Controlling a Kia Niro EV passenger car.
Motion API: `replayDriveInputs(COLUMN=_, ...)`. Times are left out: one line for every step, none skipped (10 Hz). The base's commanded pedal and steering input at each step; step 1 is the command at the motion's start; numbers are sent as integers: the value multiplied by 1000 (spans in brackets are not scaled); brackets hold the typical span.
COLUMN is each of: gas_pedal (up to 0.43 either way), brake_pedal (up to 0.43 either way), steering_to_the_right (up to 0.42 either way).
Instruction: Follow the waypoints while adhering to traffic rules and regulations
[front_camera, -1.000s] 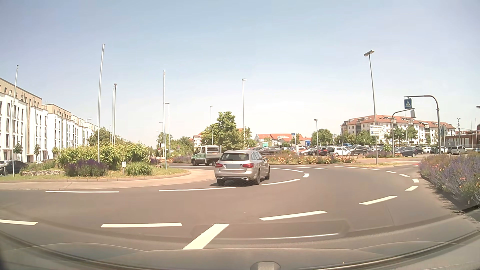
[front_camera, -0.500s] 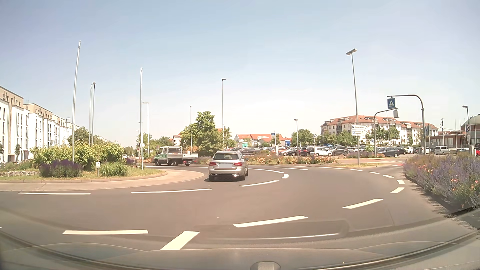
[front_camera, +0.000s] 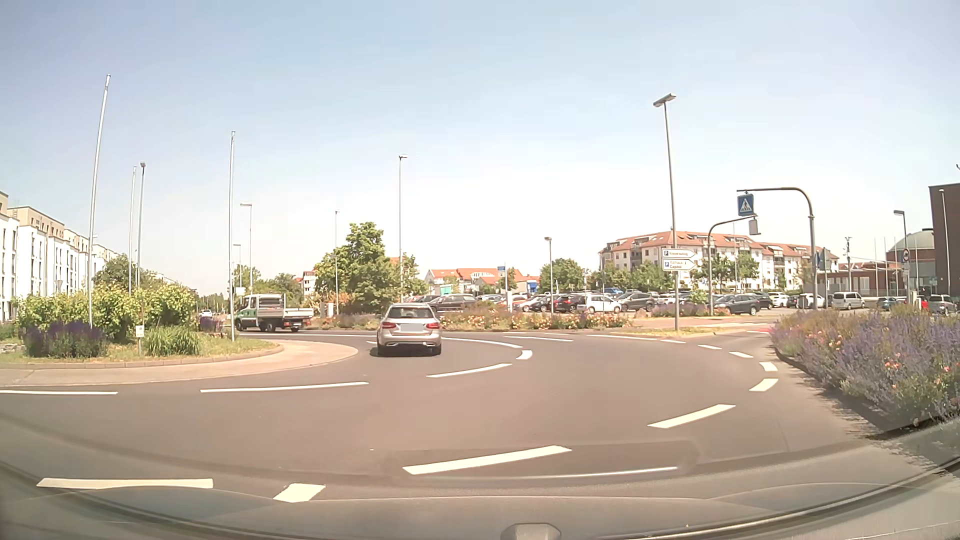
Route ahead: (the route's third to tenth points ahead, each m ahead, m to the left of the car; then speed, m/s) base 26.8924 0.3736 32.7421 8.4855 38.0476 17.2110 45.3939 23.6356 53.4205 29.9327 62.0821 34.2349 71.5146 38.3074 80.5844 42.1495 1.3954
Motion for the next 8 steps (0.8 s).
replayDriveInputs(gas_pedal=0, brake_pedal=0, steering_to_the_right=396)
replayDriveInputs(gas_pedal=0, brake_pedal=0, steering_to_the_right=368)
replayDriveInputs(gas_pedal=0, brake_pedal=0, steering_to_the_right=344)
replayDriveInputs(gas_pedal=0, brake_pedal=0, steering_to_the_right=306)
replayDriveInputs(gas_pedal=0, brake_pedal=0, steering_to_the_right=276)
replayDriveInputs(gas_pedal=0, brake_pedal=30, steering_to_the_right=244)
replayDriveInputs(gas_pedal=0, brake_pedal=128, steering_to_the_right=220)
replayDriveInputs(gas_pedal=0, brake_pedal=152, steering_to_the_right=205)
